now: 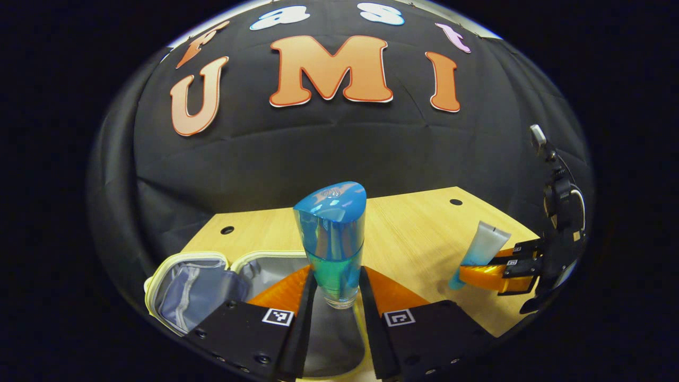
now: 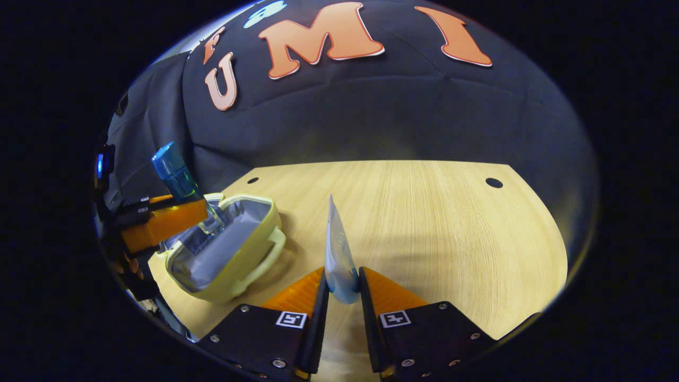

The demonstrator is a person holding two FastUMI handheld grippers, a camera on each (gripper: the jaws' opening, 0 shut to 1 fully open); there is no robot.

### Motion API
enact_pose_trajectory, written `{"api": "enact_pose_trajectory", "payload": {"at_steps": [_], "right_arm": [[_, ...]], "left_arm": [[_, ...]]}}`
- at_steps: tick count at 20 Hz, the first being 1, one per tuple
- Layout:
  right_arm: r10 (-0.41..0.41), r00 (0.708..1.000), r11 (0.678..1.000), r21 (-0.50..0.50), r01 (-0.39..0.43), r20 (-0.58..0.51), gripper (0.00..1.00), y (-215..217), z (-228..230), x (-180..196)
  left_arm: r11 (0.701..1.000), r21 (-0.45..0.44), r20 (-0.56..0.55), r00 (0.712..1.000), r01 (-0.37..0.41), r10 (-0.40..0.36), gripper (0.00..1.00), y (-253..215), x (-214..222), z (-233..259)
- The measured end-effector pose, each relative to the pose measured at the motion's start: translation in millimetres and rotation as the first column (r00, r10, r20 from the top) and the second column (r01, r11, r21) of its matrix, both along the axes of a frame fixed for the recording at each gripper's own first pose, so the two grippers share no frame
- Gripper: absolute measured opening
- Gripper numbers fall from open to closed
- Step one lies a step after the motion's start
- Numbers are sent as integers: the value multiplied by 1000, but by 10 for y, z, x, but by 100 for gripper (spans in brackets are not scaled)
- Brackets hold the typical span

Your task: First open the suitcase, pack the skin care products into it, and then close the suitcase.

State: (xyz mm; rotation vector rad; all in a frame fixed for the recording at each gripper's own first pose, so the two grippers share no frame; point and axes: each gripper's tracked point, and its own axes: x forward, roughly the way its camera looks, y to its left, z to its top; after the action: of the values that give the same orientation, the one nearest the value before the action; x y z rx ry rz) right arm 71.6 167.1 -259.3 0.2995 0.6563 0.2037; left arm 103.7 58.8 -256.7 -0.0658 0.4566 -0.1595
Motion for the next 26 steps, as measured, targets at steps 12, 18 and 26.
{"api": "enact_pose_trajectory", "payload": {"at_steps": [12, 18, 26], "right_arm": [[89, 994, 996, -1, -89, 69, 36, 763, 698, 66], [123, 991, 992, 16, -124, 47, 36, 1172, 751, 119], [160, 987, 986, 51, -159, -6, 36, 1638, 688, 112]], "left_arm": [[1000, -25, -153, 988, -16, 12, 47, 970, -168, -503], [999, -52, -300, 954, 3, -19, 48, 1164, -226, -947], [992, -95, -502, 857, 80, -117, 47, 1132, -349, -1447]]}}
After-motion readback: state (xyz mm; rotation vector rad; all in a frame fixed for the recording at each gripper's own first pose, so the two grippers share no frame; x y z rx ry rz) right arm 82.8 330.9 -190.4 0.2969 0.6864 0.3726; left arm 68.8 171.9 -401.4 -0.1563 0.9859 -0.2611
